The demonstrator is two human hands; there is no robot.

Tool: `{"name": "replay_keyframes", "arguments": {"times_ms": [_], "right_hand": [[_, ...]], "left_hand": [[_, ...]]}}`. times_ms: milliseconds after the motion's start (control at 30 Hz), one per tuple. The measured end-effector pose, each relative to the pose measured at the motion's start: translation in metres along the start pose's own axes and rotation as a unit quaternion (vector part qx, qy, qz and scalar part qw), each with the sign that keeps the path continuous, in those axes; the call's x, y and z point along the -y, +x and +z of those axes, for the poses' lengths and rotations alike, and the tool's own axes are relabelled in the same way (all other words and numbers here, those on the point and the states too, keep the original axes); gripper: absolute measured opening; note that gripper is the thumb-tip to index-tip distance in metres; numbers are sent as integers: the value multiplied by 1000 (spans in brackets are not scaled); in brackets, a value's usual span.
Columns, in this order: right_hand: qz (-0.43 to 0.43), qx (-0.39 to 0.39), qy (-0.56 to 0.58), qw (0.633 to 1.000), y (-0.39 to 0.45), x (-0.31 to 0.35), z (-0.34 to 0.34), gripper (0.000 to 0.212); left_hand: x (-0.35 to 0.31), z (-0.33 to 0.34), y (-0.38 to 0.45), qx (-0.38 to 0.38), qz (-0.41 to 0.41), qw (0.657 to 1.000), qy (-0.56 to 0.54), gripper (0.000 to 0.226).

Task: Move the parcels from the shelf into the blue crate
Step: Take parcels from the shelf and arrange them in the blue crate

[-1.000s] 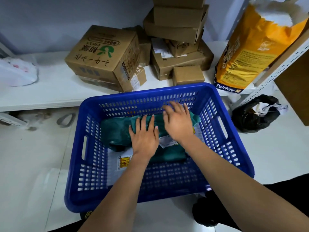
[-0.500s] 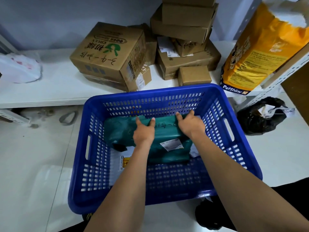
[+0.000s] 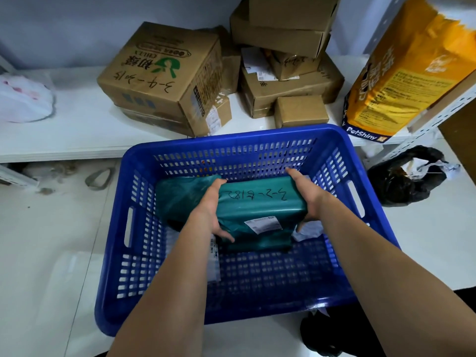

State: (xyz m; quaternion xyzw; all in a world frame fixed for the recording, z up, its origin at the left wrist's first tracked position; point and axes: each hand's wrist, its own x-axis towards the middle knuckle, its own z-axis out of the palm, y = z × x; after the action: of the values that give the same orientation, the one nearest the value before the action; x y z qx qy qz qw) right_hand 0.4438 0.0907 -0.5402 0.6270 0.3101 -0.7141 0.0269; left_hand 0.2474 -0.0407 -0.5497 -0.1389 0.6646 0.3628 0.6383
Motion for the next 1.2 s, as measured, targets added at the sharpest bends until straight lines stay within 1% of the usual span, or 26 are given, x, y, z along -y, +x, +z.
{"name": "replay_keyframes", "arguments": {"times_ms": [100, 167, 200, 233, 300, 333, 467, 533, 633, 667, 767, 833, 933, 1000, 1067, 1133, 1200], "right_hand": [[26, -11, 5, 1000, 6, 7, -1, 85], [54, -17, 16, 998, 9, 10, -1, 95], [66, -24, 25, 997, 8, 11, -2, 92], [75, -30, 28, 996, 8, 11, -3, 84], [91, -25, 31, 995, 11, 10, -4, 66], [102, -16, 26, 994, 11, 7, -4, 63], [123, 1, 25, 992, 15, -3, -7, 64], [117, 9, 43, 992, 22, -7, -8, 71], [104, 16, 40, 994, 31, -14, -9, 82], [106, 19, 45, 993, 33, -17, -11, 81], [132, 19, 103, 986, 29, -25, -13, 65], [139, 15, 125, 982, 31, -31, -15, 62], [136, 29, 147, 979, 38, -36, -15, 60], [124, 37, 141, 982, 40, -41, -14, 56], [103, 52, 118, 986, 43, -47, -16, 51], [86, 66, 66, 992, 42, -53, -17, 48], [69, 71, 43, 994, 43, -58, -20, 57]], "left_hand": [[-8, -2, 6, -19, -13, 999, -23, 109], [-11, -3, 11, -25, -23, 999, -37, 112], [-11, -3, 12, -24, -32, 998, -44, 112], [-11, -3, 14, -21, -40, 998, -47, 109], [-9, -4, 15, -15, -56, 997, -55, 94], [-7, -5, 16, -11, -64, 996, -62, 87], [2, -6, 22, 16, -92, 991, -97, 80], [5, -5, 23, 26, -92, 989, -110, 78], [10, -6, 24, 26, -109, 985, -130, 74], [13, -6, 22, 29, -116, 982, -146, 75], [24, -11, 29, 29, -122, 972, -197, 79], [31, -13, 34, 45, -130, 968, -210, 78], [34, -16, 44, 58, -140, 970, -193, 73], [37, -18, 49, 53, -139, 973, -176, 70], [43, -22, 53, 55, -136, 978, -151, 59], [48, -26, 51, 48, -131, 984, -114, 45], [50, -29, 48, 36, -127, 989, -69, 38]]}}
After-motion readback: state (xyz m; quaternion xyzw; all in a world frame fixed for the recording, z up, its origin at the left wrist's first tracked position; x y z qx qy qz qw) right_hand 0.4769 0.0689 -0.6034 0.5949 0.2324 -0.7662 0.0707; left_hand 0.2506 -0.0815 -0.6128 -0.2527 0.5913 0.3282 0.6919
